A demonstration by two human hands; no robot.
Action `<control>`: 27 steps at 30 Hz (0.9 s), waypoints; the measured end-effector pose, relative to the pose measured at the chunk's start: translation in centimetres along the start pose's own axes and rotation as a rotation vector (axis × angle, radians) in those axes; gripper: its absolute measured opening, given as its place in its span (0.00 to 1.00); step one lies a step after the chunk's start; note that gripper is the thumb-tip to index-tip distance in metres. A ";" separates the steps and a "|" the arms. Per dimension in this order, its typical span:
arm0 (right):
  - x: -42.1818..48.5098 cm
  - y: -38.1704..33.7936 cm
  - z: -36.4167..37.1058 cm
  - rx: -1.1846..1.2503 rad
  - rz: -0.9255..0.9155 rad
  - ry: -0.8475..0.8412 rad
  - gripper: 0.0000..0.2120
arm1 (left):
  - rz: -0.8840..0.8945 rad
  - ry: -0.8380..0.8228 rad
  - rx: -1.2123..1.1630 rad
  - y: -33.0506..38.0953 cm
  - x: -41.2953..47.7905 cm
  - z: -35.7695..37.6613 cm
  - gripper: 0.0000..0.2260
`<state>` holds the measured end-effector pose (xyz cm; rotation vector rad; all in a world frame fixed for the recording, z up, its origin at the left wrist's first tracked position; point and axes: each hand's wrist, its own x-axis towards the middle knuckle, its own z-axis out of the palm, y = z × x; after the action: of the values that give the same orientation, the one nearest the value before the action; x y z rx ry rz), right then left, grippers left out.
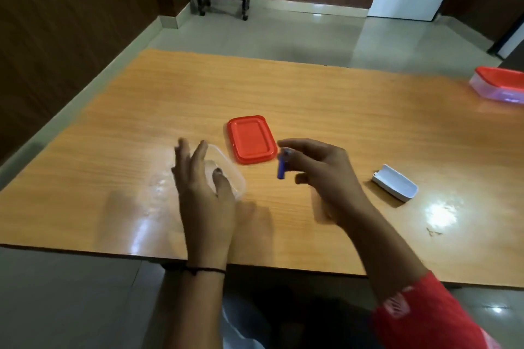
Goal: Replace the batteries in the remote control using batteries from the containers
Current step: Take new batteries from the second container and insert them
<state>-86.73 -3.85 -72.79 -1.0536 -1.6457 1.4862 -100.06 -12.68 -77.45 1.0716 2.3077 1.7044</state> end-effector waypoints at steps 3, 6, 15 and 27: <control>-1.7 2.1 -4.4 0.153 0.077 0.157 0.08 | 0.125 -0.179 -0.073 2.2 -1.4 2.1 0.21; -3.0 4.1 -7.1 0.158 0.078 0.328 0.07 | 0.205 -0.522 -0.063 3.8 -3.3 4.6 0.25; -1.3 6.2 -8.4 -0.383 -0.135 0.385 0.04 | 0.156 -0.884 0.101 4.0 -4.8 9.6 0.42; -1.5 6.5 -7.0 -0.928 -0.243 0.217 0.11 | 0.100 -0.838 0.029 3.3 -5.2 9.9 0.35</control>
<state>-79.02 -1.85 -78.31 -1.3399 -2.2404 0.3807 -90.14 -7.21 -80.05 1.5373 1.7471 0.9420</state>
